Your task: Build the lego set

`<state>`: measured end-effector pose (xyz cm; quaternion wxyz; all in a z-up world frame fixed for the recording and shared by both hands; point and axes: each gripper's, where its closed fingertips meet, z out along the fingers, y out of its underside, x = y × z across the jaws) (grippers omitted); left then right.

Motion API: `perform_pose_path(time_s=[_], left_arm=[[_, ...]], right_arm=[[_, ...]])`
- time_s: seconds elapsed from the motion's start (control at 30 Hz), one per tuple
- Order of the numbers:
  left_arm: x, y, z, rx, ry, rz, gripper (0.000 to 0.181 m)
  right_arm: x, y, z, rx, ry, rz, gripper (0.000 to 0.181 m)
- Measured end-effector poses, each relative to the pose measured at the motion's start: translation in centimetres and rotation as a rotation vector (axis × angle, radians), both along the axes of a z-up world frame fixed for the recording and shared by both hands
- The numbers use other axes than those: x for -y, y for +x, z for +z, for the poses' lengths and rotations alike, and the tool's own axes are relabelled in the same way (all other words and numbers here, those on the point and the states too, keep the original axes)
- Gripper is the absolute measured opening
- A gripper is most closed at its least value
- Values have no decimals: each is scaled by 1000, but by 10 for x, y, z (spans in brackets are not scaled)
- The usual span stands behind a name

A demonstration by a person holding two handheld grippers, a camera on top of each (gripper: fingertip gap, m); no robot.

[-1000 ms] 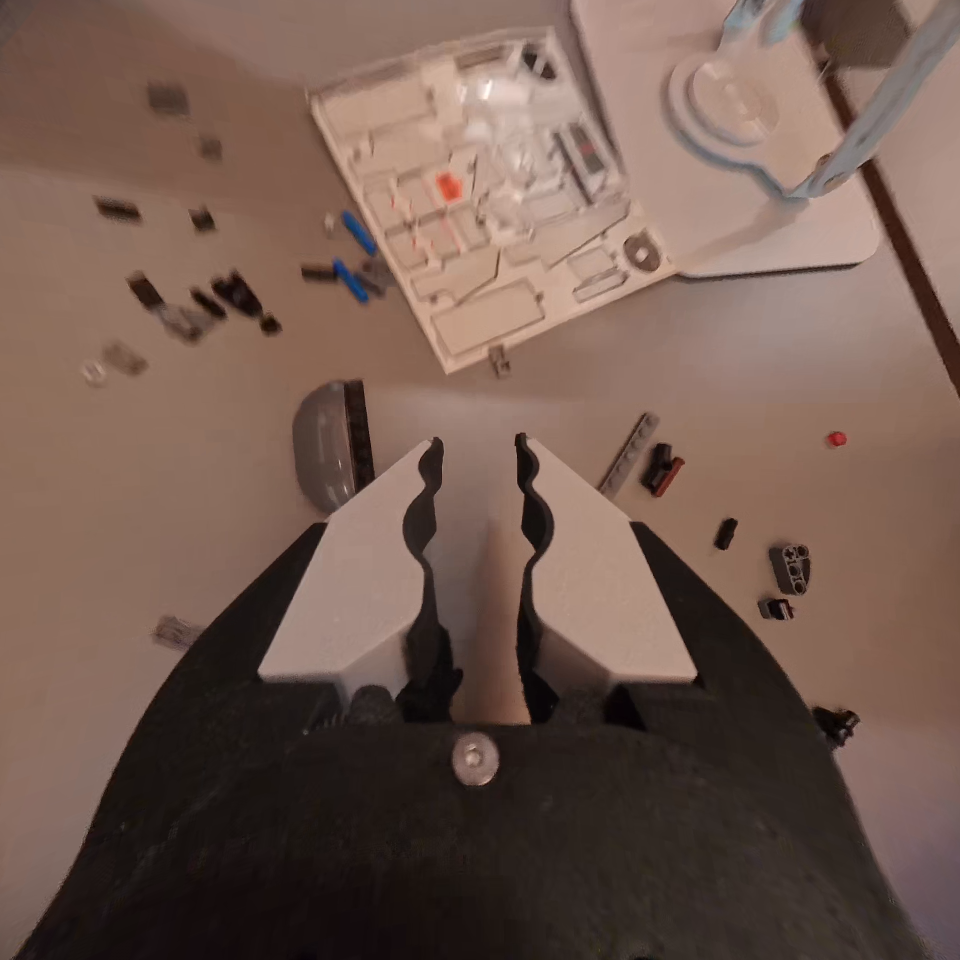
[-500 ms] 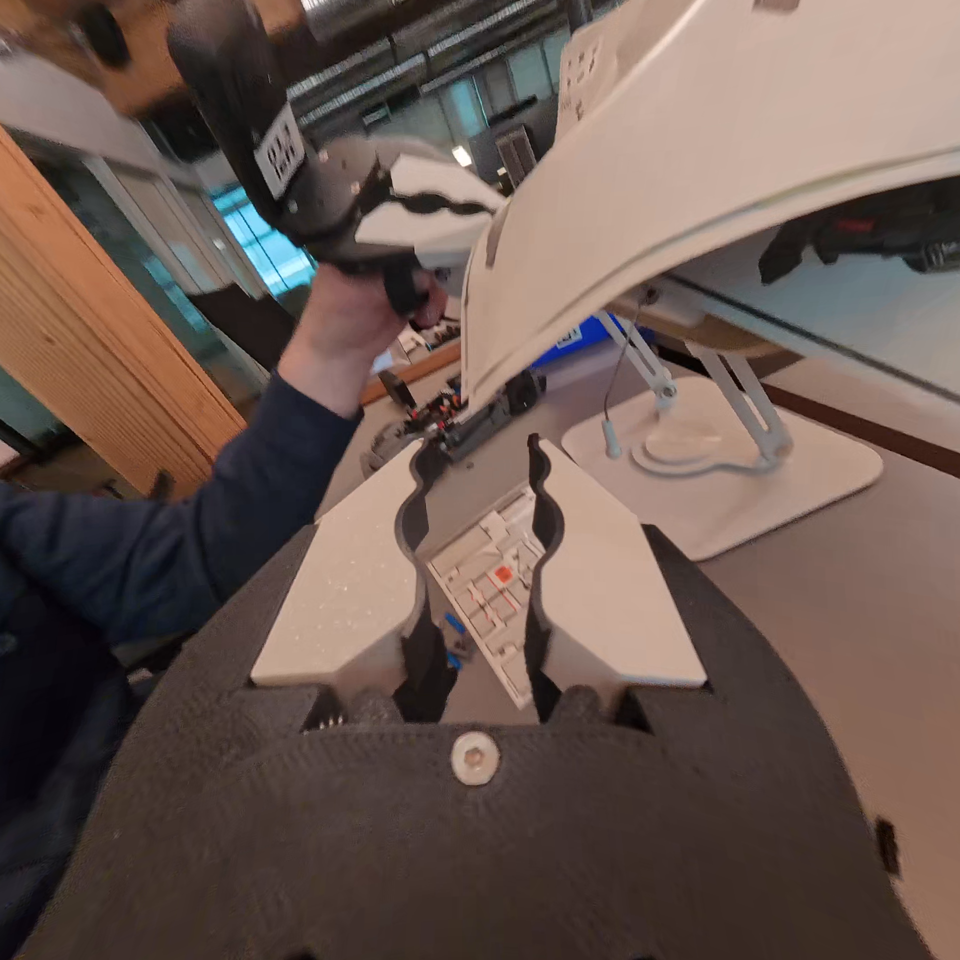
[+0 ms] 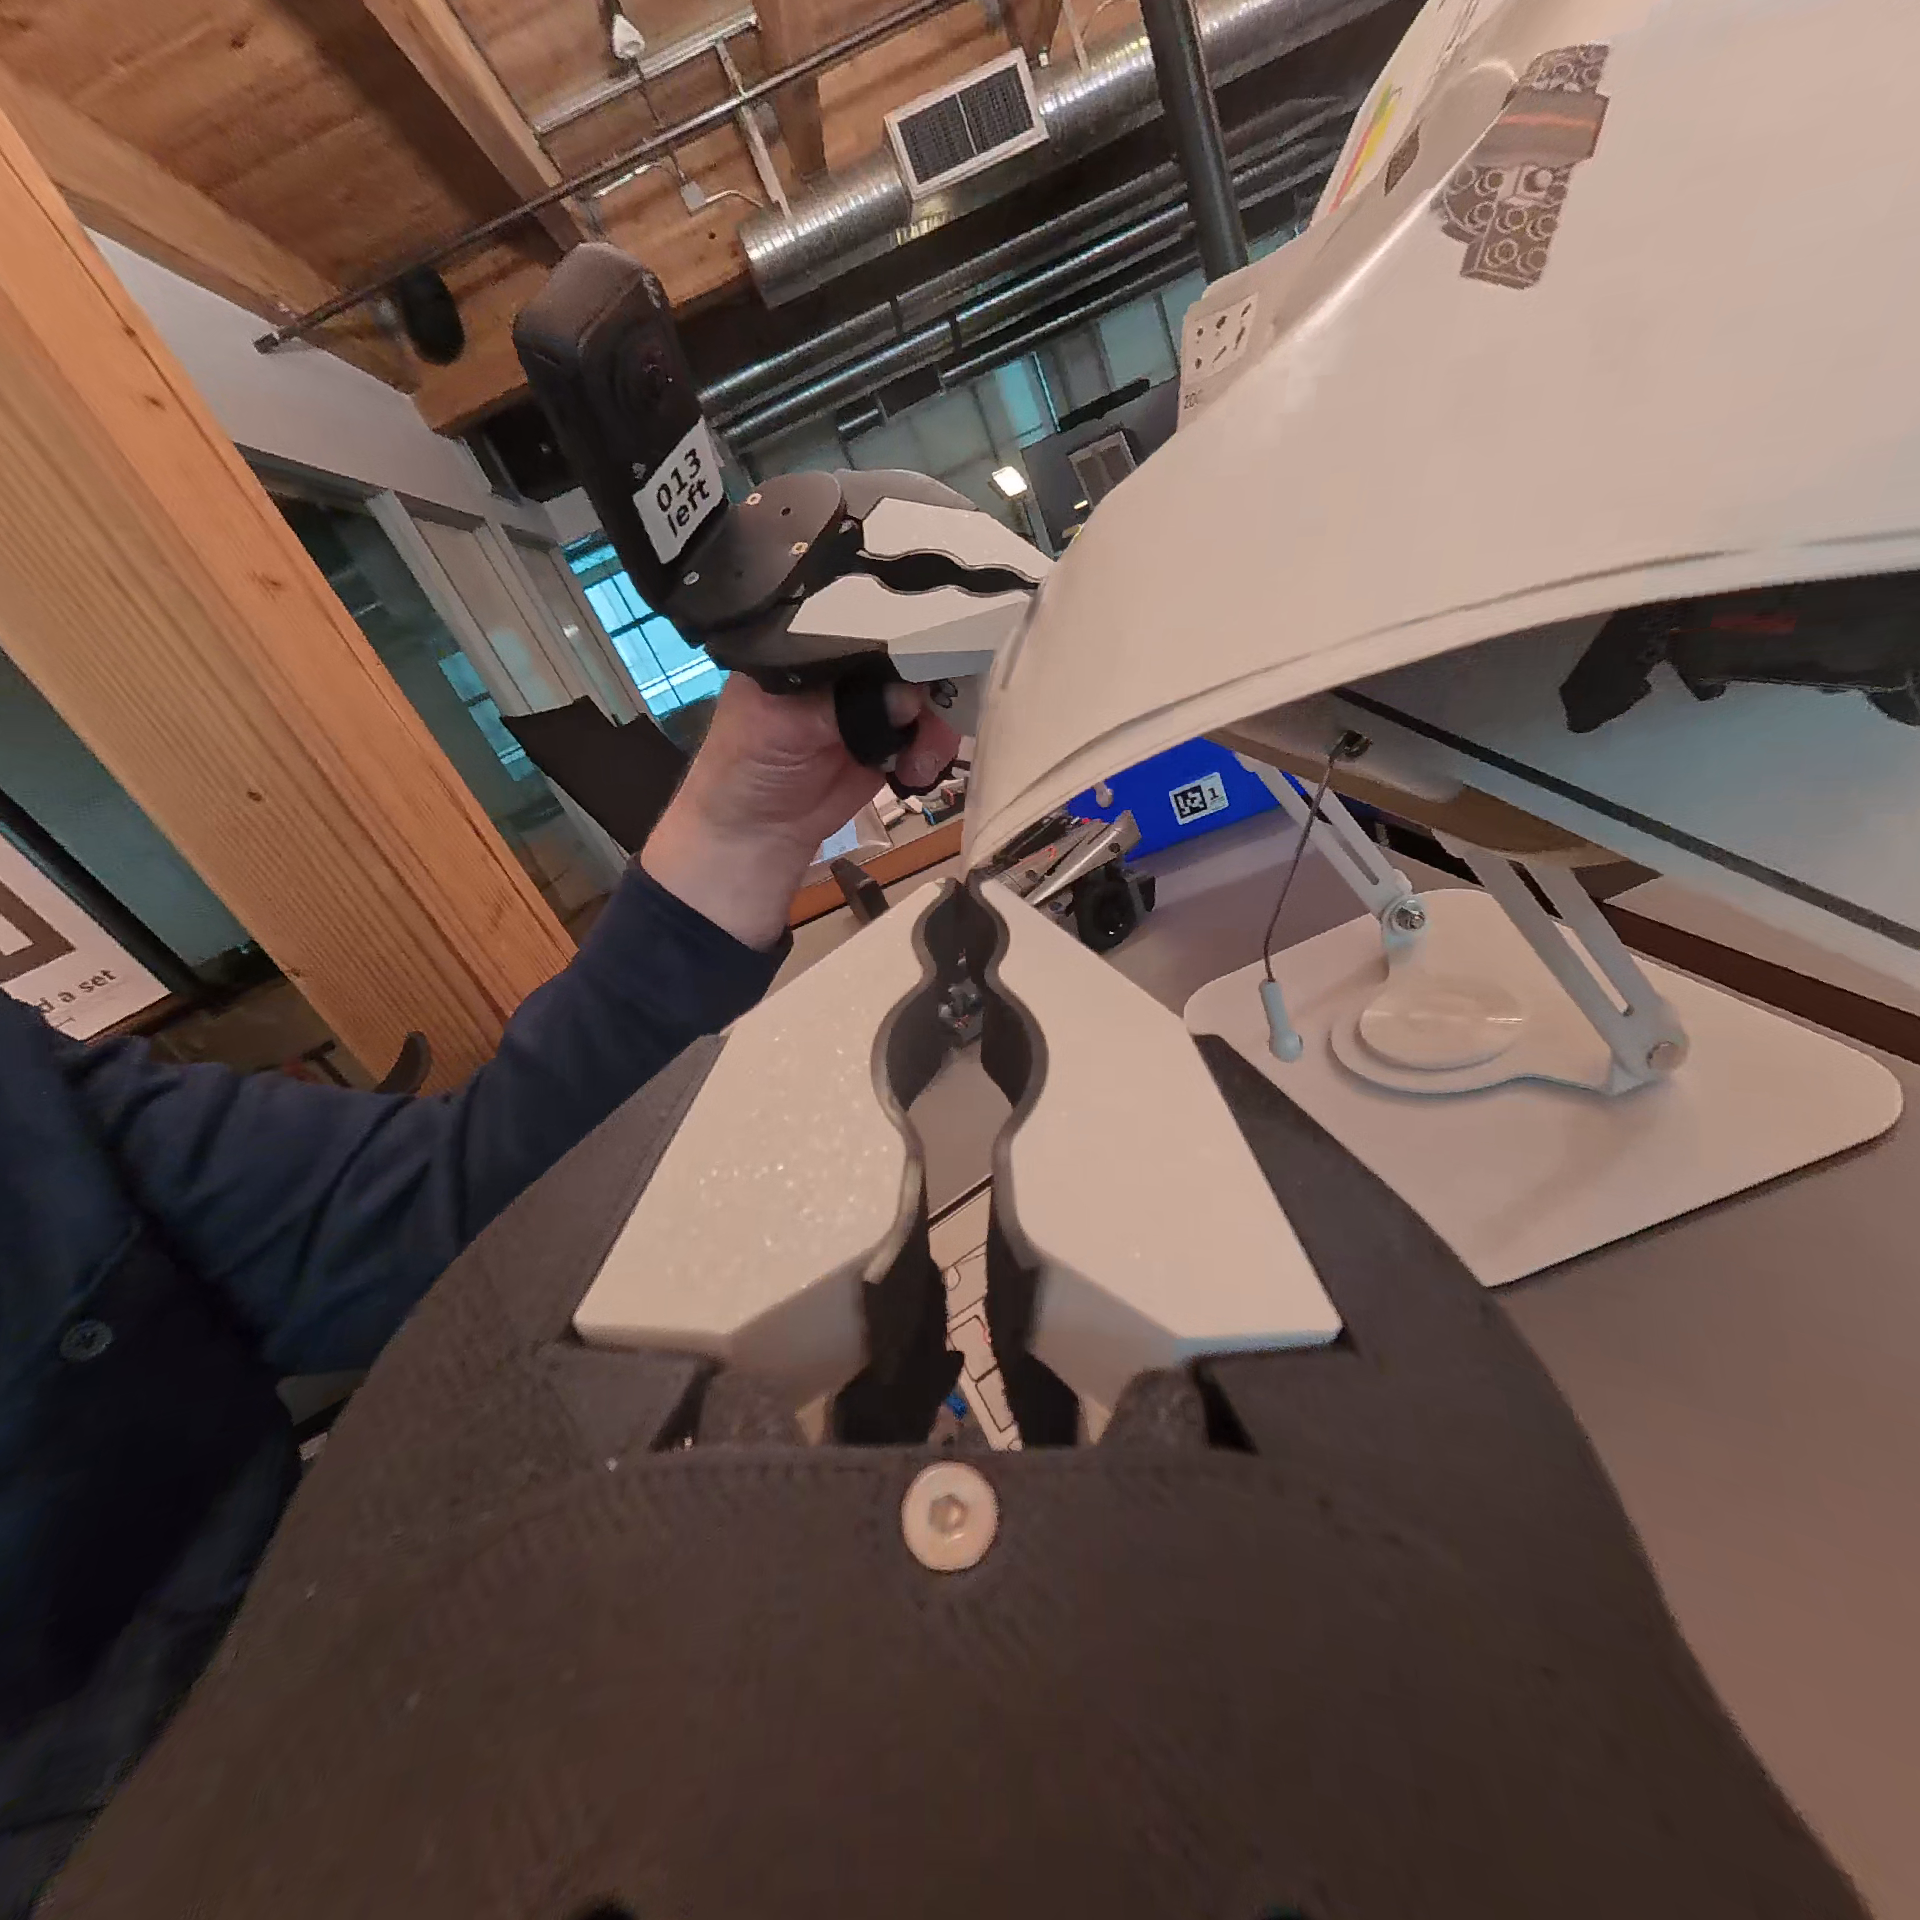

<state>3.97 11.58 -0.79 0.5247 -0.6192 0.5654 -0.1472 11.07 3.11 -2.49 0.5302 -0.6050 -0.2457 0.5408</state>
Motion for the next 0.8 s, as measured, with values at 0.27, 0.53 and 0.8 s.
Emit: perform_pose_path(time_s=[0.27, 0.53, 0.8], left_arm=[[9, -1, 14, 103, -30, -59, 0], [11, -2, 19, 134, -34, -78, 0], [16, -3, 17, 136, -54, -115, 0]], right_arm=[[2, 6, 3, -12, 18, -10, 0], [2, 7, 1, -2, 32, -28, 0], [-3, 12, -3, -13, 16, -49, 0]])
